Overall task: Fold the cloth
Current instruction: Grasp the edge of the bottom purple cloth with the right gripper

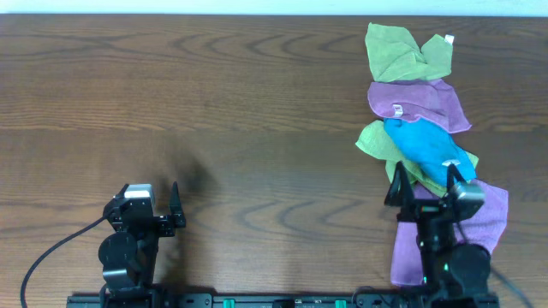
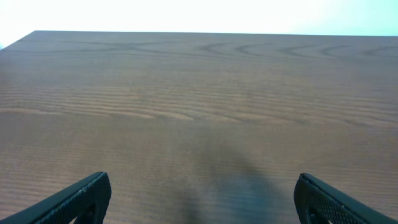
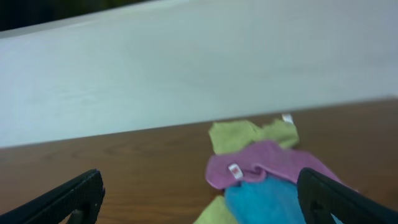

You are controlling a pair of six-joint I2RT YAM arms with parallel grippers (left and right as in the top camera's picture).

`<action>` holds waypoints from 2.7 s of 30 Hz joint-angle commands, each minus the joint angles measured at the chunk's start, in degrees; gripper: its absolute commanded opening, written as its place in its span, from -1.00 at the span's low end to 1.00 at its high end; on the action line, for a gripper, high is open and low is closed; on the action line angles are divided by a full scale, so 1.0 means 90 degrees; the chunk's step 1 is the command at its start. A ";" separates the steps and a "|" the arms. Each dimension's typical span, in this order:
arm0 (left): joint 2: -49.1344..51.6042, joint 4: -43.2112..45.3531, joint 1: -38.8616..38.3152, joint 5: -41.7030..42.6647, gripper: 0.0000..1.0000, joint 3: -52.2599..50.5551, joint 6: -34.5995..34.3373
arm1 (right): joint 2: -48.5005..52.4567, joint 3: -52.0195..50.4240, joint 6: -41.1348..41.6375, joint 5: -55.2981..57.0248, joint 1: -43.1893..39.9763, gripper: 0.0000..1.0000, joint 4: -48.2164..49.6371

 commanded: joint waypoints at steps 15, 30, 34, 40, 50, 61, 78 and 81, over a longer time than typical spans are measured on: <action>-0.0032 -0.0073 -0.0027 -0.0087 0.91 -0.0146 -0.0046 | 0.5459 0.4658 0.1824 0.0520 -0.1044 0.99 -0.5336; -0.0032 -0.0073 -0.0027 -0.0087 0.91 -0.0146 -0.0046 | 0.8143 0.4804 0.3167 0.0663 -0.1047 0.91 -0.7079; -0.0032 -0.0073 -0.0027 -0.0087 0.91 -0.0146 -0.0046 | 0.8663 0.4794 0.3470 0.1127 -0.1076 0.91 -0.7142; -0.0032 -0.0073 -0.0027 -0.0087 0.91 -0.0146 -0.0046 | 0.9199 0.4658 0.3534 0.1316 -0.1394 0.89 -0.6941; -0.0032 -0.0070 -0.0027 -0.0087 0.91 -0.0146 -0.0046 | 0.9275 0.4063 0.2788 0.0865 -0.1559 0.78 -0.5367; -0.0032 -0.0070 -0.0027 -0.0087 0.91 -0.0146 -0.0046 | 0.9262 0.3854 0.2642 0.0712 -0.1588 -0.97 -0.4663; -0.0032 -0.0070 -0.0027 -0.0087 0.91 -0.0146 -0.0046 | 0.8259 0.7929 0.1596 0.0461 -0.1464 -0.98 -0.7359; -0.0032 -0.0070 -0.0027 -0.0087 0.91 -0.0146 -0.0046 | 0.8048 0.8796 0.1039 -0.0197 -0.1200 -0.97 -0.7436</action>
